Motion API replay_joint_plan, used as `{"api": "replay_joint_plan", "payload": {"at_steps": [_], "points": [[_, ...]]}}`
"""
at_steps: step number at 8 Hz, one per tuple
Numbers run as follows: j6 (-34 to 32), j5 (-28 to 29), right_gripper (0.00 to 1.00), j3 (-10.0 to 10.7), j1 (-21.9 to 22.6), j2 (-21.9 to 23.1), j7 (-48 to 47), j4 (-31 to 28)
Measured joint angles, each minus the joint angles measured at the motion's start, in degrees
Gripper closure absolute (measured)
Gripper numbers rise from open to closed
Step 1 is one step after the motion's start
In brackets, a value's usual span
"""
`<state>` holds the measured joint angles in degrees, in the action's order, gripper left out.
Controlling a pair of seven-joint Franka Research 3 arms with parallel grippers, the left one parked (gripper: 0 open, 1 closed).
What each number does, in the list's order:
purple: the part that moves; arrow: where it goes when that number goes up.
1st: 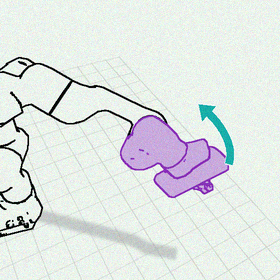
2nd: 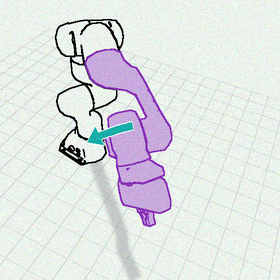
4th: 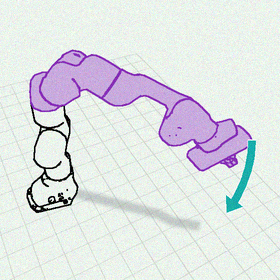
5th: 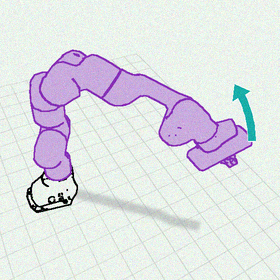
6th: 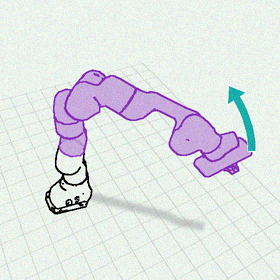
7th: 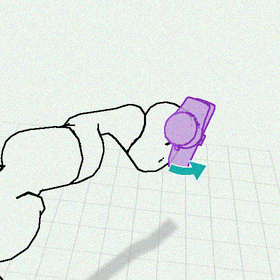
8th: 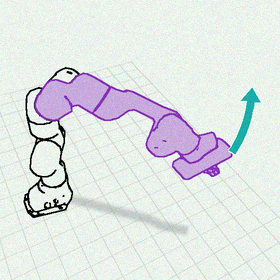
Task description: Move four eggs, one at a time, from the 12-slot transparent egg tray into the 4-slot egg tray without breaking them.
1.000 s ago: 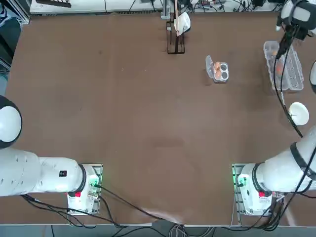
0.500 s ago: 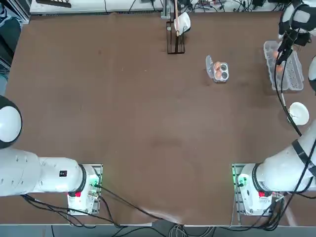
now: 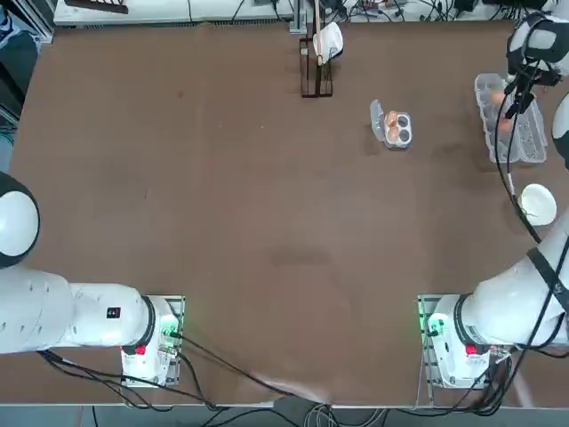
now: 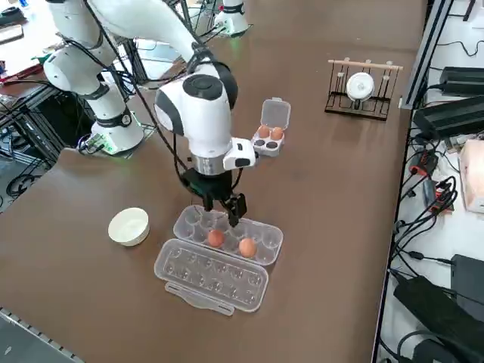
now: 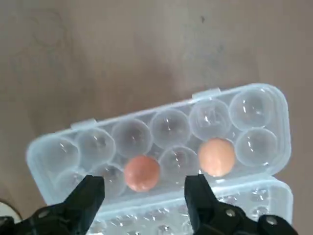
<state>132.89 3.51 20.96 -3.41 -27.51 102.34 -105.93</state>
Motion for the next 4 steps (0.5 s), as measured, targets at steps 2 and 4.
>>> {"api": "replay_joint_plan", "payload": {"at_steps": [2, 4], "points": [[1.3, 0.0, 0.00, 0.0, -0.5, -1.3, 1.2, 0.0], [1.3, 1.1, 0.03, -0.1, -0.8, -2.1, 3.9, 0.0]]}}
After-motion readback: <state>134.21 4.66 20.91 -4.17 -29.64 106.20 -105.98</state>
